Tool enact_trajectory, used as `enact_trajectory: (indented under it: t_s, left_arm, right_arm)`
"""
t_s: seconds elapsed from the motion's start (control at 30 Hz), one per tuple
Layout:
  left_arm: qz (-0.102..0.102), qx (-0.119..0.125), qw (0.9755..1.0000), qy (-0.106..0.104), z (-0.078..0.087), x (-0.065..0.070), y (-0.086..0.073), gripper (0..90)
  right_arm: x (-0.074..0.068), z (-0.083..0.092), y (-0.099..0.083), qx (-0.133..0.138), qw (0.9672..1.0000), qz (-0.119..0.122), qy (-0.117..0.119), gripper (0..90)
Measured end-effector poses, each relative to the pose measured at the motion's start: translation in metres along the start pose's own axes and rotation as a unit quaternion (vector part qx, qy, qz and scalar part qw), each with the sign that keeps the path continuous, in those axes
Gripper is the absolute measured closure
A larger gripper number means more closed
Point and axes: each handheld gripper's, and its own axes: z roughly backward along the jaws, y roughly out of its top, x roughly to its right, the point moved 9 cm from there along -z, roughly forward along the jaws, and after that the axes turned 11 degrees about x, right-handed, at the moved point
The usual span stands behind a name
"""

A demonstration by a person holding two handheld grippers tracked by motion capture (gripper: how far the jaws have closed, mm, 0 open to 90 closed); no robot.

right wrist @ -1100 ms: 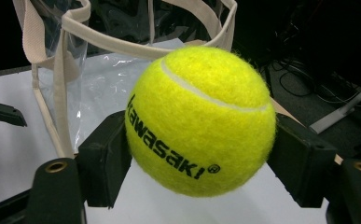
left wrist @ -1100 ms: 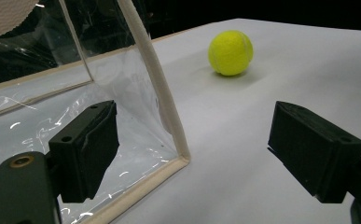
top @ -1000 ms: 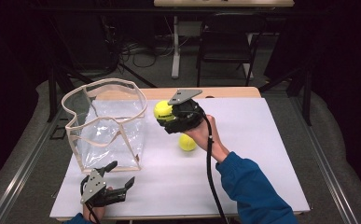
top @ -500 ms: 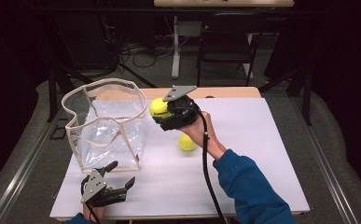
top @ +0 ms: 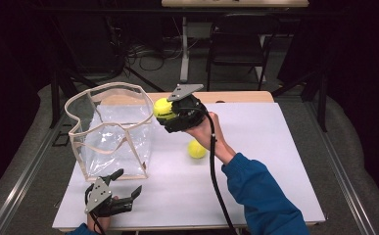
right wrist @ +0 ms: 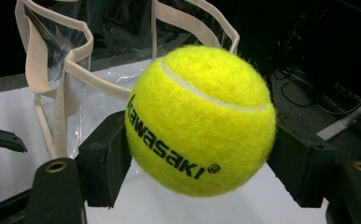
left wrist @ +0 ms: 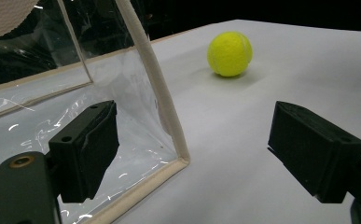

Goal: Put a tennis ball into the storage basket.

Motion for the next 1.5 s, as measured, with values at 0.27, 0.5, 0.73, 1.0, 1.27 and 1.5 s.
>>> enact_trajectory:
  t_s: [0.27, 0.5, 0.73, 1.0, 1.27, 1.5]
  left_arm:
    - [0.001, 0.000, 1.0000, 0.001, -0.001, 0.000, 0.000, 16.0]
    - [0.001, 0.001, 1.0000, 0.000, -0.001, 0.000, 0.000, 16.0]
    - [-0.001, 0.001, 1.0000, 0.000, 0.000, 0.000, 0.000, 16.0]
    - [-0.002, 0.000, 1.0000, -0.001, 0.001, 0.000, 0.001, 16.0]
    - [0.000, 0.000, 1.0000, 0.000, 0.000, -0.001, 0.000, 15.9]
    - [0.000, 0.001, 1.0000, 0.000, 0.000, -0.001, 0.000, 16.0]
  right_arm:
    - [0.000, -0.002, 0.009, 0.003, 1.0000, 0.003, 0.002, 26.6]
    - [0.000, -0.004, 0.016, 0.007, 1.0000, 0.004, 0.002, 26.6]
    - [-0.003, -0.009, 0.022, 0.007, 0.9999, 0.009, 0.003, 26.6]
    - [-0.003, -0.012, 0.024, 0.007, 0.9999, 0.008, 0.003, 26.6]
    - [-0.004, -0.016, 0.031, 0.015, 0.9998, 0.006, 0.005, 26.6]
    - [-0.007, -0.020, 0.034, 0.017, 0.9998, 0.011, 0.007, 26.6]
